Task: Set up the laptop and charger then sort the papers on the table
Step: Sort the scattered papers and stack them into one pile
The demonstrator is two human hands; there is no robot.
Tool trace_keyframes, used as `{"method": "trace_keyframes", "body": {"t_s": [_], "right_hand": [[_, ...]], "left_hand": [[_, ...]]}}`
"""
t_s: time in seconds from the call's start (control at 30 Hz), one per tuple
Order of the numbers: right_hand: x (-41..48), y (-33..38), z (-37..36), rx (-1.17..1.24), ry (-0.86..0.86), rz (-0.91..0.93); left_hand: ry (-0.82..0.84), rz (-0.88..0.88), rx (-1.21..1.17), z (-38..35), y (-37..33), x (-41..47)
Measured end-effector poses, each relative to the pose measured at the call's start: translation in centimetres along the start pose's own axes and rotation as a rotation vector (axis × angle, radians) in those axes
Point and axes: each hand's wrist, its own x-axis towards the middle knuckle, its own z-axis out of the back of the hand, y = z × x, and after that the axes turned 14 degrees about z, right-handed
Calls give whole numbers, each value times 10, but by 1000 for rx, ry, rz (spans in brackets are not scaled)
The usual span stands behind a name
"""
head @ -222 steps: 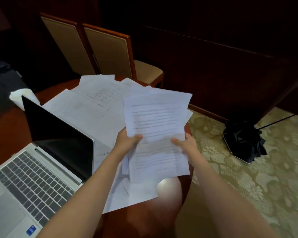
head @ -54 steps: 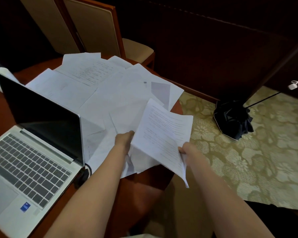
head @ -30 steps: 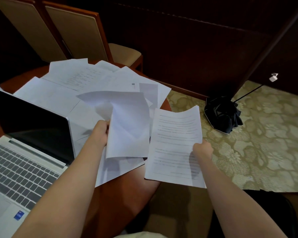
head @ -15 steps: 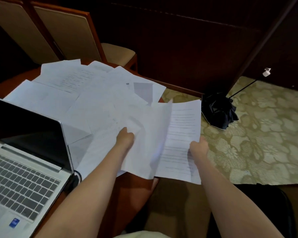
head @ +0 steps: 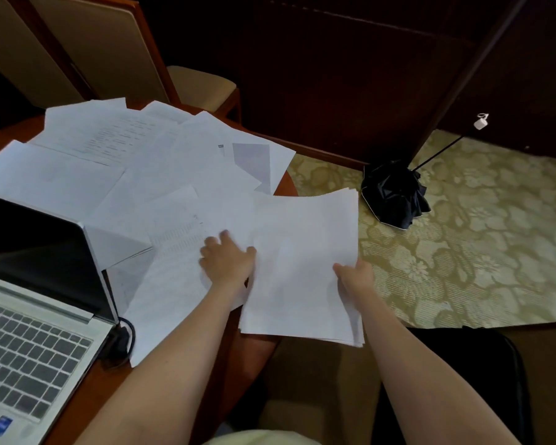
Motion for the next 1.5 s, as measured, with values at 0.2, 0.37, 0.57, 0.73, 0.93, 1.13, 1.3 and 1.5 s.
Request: {"method": "trace_keyframes", "body": {"t_s": [0.2, 0.37, 0.57, 0.73, 0.93, 1.13, 1.3, 1.5], "right_hand": [[5, -1, 10, -112, -109, 46], [0, -1, 4, -116, -116, 50], [-1, 6, 7, -123, -154, 69], [-3, 10, 4, -103, -144, 93], [-5, 13, 8, -112, -131, 136], [-4, 14, 13, -118, -146, 128], [-5, 14, 19, -98, -173, 113], [-9, 16, 17, -40, -203, 96]], "left_hand": [[144, 325, 39, 8, 16, 11], [53, 275, 119, 11, 22, 17], [-146, 72, 95, 32, 26, 27], [-151, -15, -137, 41, -18, 22], [145, 164, -46, 6, -43, 30], [106, 80, 297, -12, -36, 32], [-30, -31, 345, -16, -33, 31], [-153, -147, 264, 30, -14, 38]]}}
